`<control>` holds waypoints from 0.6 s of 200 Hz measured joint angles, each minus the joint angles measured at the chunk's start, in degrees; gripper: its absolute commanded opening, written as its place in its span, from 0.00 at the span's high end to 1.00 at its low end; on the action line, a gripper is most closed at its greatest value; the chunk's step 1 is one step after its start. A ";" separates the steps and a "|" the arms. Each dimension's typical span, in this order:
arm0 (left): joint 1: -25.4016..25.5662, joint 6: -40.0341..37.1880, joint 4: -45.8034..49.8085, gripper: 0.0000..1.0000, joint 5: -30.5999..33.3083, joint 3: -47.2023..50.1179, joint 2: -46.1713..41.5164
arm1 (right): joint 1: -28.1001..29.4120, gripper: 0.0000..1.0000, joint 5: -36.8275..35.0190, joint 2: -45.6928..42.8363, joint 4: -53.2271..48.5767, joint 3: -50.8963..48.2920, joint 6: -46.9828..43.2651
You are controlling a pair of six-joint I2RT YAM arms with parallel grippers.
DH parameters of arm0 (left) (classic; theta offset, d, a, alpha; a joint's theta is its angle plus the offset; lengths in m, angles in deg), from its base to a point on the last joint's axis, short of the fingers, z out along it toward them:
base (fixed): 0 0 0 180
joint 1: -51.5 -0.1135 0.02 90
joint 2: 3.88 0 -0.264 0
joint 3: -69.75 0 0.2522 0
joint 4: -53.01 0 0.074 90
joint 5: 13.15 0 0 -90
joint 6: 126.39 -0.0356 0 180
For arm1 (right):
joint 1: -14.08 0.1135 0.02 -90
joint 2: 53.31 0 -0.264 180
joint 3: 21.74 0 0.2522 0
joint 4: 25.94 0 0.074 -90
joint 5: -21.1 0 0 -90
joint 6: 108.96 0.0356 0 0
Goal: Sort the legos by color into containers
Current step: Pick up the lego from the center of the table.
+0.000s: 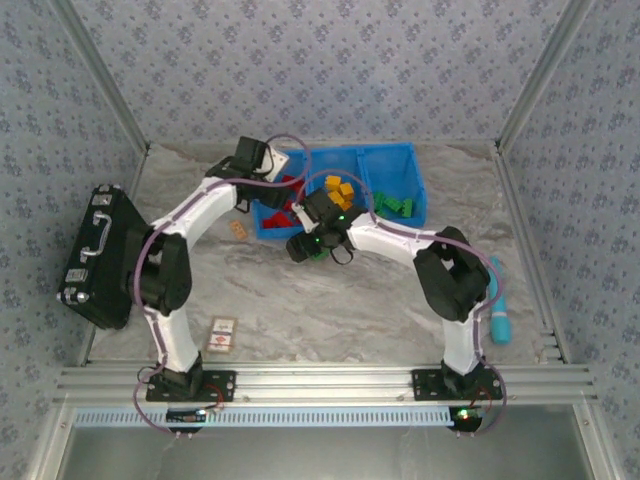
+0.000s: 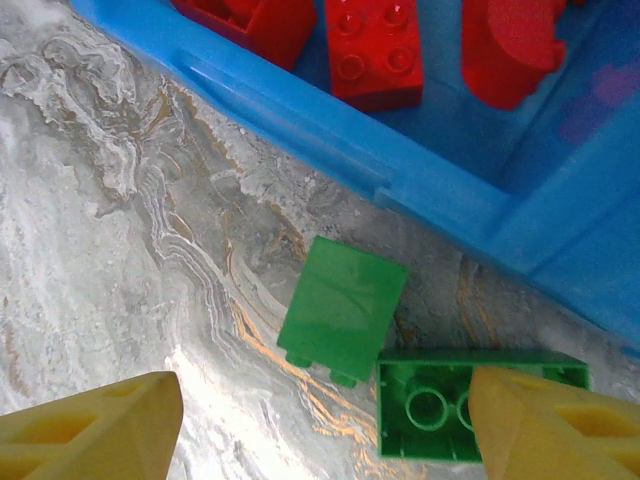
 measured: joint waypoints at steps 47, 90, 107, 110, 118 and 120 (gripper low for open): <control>-3.78 3.82 -2.38 0.32 -0.02 7.78 -17.77 | 1.03 0.29 -2.21 2.95 -1.31 2.78 0.17; -5.22 5.73 -2.82 0.31 0.94 14.88 -27.80 | 1.03 0.33 -4.33 5.22 -3.48 4.50 0.17; -5.51 5.73 -1.44 0.31 1.49 16.22 -29.42 | 1.09 0.35 -4.79 5.90 -3.82 5.20 0.17; -5.57 5.70 -1.27 0.31 1.55 16.46 -29.66 | 1.09 0.35 -4.83 5.99 -3.91 5.29 0.20; -5.68 5.73 -0.74 0.31 1.88 17.07 -30.40 | 1.14 0.35 -5.05 6.23 -4.09 5.55 0.20; -5.75 5.70 -0.55 0.30 1.99 17.27 -30.69 | 1.18 0.36 -5.11 6.34 -4.13 5.64 0.20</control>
